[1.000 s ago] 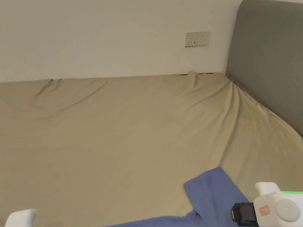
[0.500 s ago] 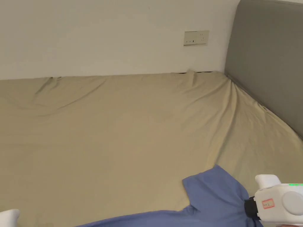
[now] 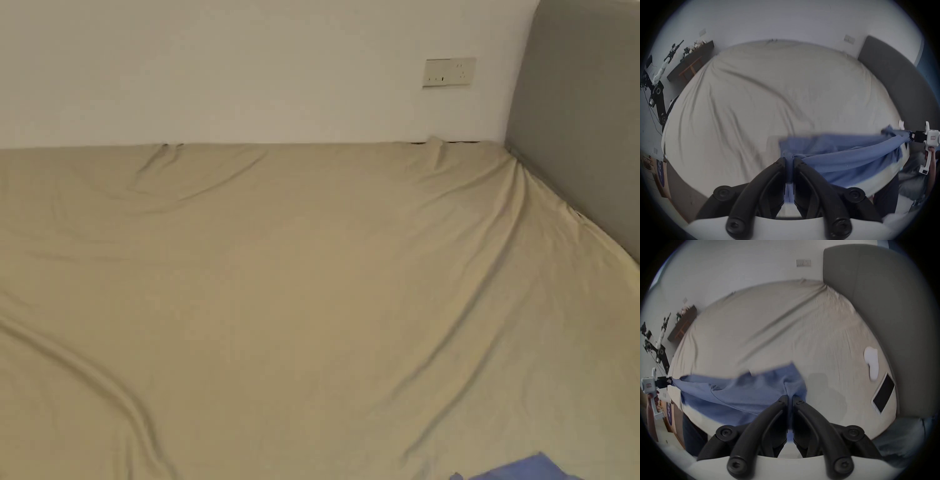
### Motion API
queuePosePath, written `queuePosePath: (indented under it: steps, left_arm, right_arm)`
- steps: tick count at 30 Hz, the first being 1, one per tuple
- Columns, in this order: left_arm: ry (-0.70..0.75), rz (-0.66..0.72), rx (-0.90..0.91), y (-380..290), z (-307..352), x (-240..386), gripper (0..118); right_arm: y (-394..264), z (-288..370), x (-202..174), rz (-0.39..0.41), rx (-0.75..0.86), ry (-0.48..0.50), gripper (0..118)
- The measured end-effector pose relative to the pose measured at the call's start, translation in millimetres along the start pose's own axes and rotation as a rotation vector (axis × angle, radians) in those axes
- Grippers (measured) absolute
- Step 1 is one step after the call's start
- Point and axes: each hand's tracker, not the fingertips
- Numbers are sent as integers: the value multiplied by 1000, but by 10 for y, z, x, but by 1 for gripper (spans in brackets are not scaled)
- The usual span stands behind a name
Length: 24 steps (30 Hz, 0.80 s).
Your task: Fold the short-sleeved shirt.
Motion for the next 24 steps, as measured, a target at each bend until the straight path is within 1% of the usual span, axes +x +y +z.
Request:
queuePosePath:
  steps: [2,4,6,7,8,9,10,11,12,13,14,15,17,18,19,20,21,22,23,24]
  left_arm:
    - [16,-6,-62,-275,-227,-42,9]
    - [47,-42,-106,-470,-413,-3,9]
    - [76,-62,-106,-569,-540,28,9]
    - [74,-60,-96,-581,-549,32,10]
    - [87,-59,-52,-583,-527,39,14]
    - [82,-54,17,-569,-448,40,25]
    - [81,-43,66,-536,-355,20,25]
    - [82,-25,105,-506,-267,7,32]
    - [79,-5,159,-466,-157,-15,67]
    - [79,10,197,-424,-64,-33,102]
    - [56,28,259,-371,91,-40,115]
    - [11,43,337,-329,251,-49,115]
    - [-87,89,440,-255,481,-43,115]
    - [-143,122,495,-216,585,-20,114]
    - [-185,148,536,-198,650,-8,112]
    - [-234,174,575,-175,715,6,107]
    - [-282,205,605,-155,753,18,91]
    - [-319,222,602,-125,763,57,71]
    - [-335,238,598,-112,755,65,47]
    - [-350,260,584,-93,719,66,15]
  right_arm:
    - [-321,-159,-4,4,-64,-17,6]
    - [-555,-320,-11,-19,-118,-15,6]
    - [-708,-400,-39,-28,-122,-16,6]
    - [-748,-452,-4,-25,-110,-17,12]
    - [-756,-420,-22,-23,-66,-31,30]
    - [-749,-355,-48,-31,-32,-43,78]
    - [-733,-276,-64,-35,-4,-70,78]
    - [-709,-198,-35,-30,25,-90,92]
    - [-686,-93,-41,-12,73,-115,115]
    - [-664,49,-64,0,149,-118,118]
    - [-627,214,-94,17,233,-142,117]
    - [-572,370,-104,13,297,-149,117]
    - [-521,654,-198,-18,476,-176,117]
    - [-499,795,-258,-41,577,-163,116]
    - [-468,907,-320,-59,631,-139,116]
    - [-450,1008,-386,-81,692,-98,116]
    - [-441,1077,-455,-99,739,-55,114]
    - [-433,1124,-527,-105,767,5,107]
    - [-414,1147,-583,-101,781,60,90]
    - [-406,1151,-658,-101,781,102,52]
